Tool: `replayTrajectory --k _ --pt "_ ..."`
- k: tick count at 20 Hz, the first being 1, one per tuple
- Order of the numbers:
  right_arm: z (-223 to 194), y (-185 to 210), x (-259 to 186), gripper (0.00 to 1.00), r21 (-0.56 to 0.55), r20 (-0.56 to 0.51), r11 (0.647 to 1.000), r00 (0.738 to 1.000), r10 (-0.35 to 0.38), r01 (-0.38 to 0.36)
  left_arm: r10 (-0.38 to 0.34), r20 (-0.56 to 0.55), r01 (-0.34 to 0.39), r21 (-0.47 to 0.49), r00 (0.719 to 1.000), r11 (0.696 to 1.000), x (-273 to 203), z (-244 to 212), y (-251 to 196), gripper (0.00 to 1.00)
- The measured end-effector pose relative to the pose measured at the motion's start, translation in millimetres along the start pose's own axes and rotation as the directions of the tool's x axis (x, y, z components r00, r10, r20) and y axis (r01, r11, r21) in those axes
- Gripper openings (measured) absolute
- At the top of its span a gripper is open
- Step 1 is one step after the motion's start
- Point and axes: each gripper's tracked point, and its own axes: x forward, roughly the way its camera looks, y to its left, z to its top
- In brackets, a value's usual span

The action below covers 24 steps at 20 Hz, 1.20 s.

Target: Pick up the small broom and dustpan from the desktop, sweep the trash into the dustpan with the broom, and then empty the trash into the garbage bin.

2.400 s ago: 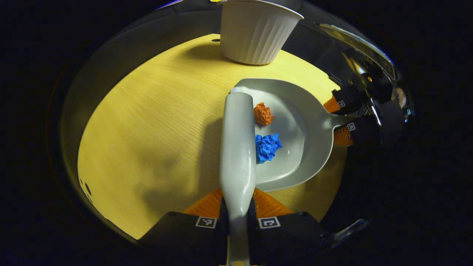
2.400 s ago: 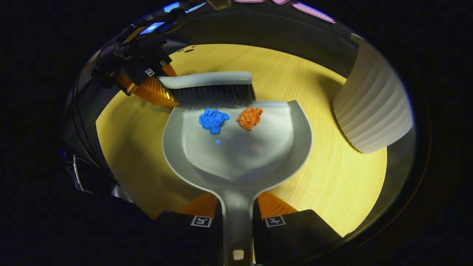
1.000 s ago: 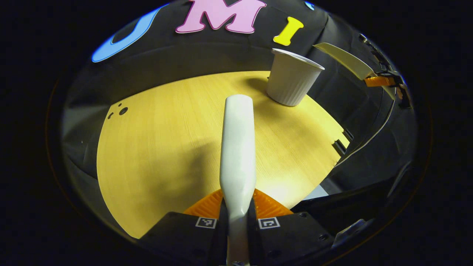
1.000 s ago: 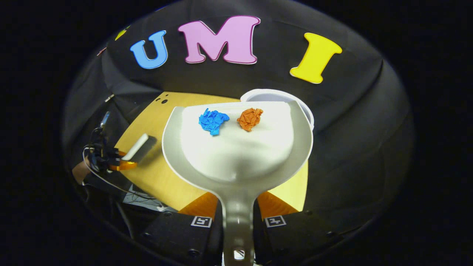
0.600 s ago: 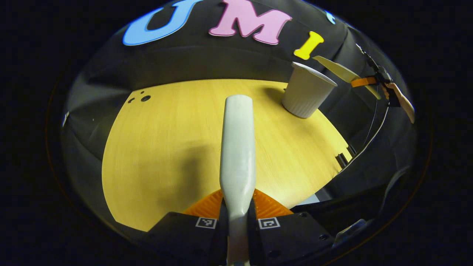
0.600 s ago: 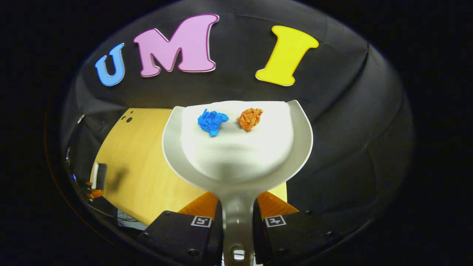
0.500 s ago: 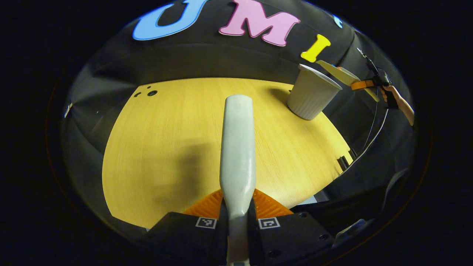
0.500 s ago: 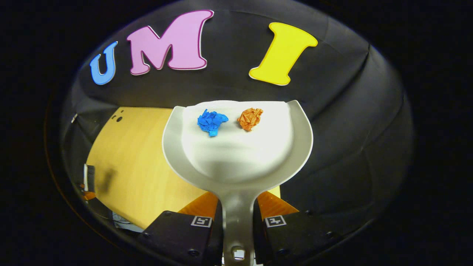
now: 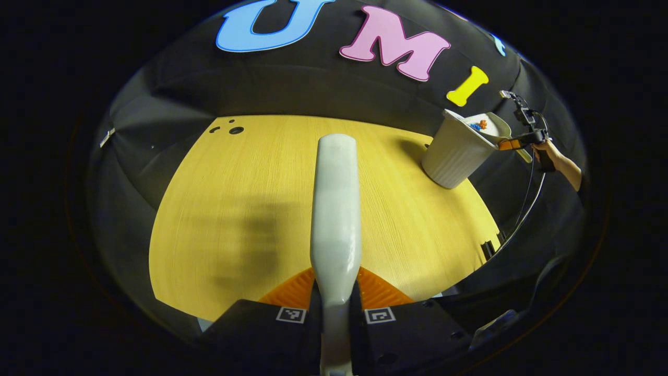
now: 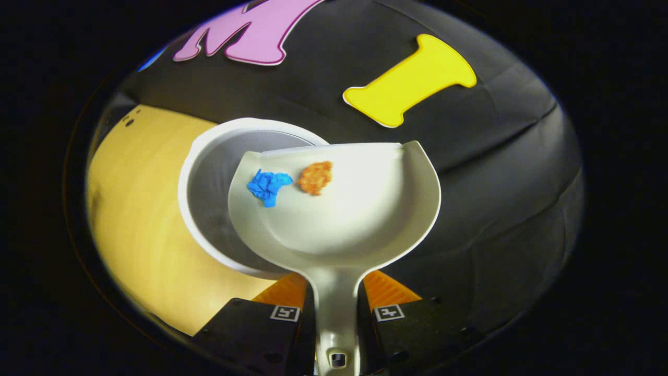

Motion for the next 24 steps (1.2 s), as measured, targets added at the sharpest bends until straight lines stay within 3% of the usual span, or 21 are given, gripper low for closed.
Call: replayTrajectory --k 4,6,7,8,13,18,21,22,24 --pt "0 -6 -3 0.37 -0.137 0.013 0.987 0.997 -0.081 0.082 -0.020 0.002 0.020 0.007 1.000 1.000 9 8 -7 0.27" --pt "-3 -10 -3 0.37 -0.229 0.021 0.965 0.991 -0.130 0.131 -0.027 0.001 0.027 0.017 1.000 0.999 12 10 -10 0.27" --pt "-2 -13 -2 0.41 -0.283 0.020 0.946 0.987 -0.161 0.160 -0.033 -0.001 0.033 0.019 0.999 0.999 13 11 -12 0.27" --pt "2 -14 1 0.37 -0.336 0.032 0.923 0.982 -0.188 0.188 -0.038 -0.004 0.038 0.018 0.999 0.999 14 12 -13 0.27" --pt "14 -23 3 0.37 -0.520 0.109 0.808 0.959 -0.261 0.279 -0.039 -0.017 0.039 0.007 0.999 0.999 16 11 -10 0.27" --pt "19 -33 1 0.36 -0.634 0.173 0.690 0.933 -0.315 0.350 -0.038 -0.021 0.038 0.011 0.999 0.999 15 10 -9 0.25" --pt "20 -31 -2 0.36 -0.714 0.205 0.588 0.917 -0.342 0.379 -0.025 -0.029 0.025 0.026 0.999 0.999 16 7 -6 0.27" --pt "22 -28 -3 0.36 -0.726 0.215 0.569 0.913 -0.347 0.387 -0.021 -0.027 0.022 0.035 0.999 0.999 17 6 -5 0.27" --pt "21 -28 -2 0.37 -0.713 0.204 0.589 0.917 -0.344 0.379 -0.022 -0.025 0.023 0.033 0.999 0.999 17 6 -6 0.27"
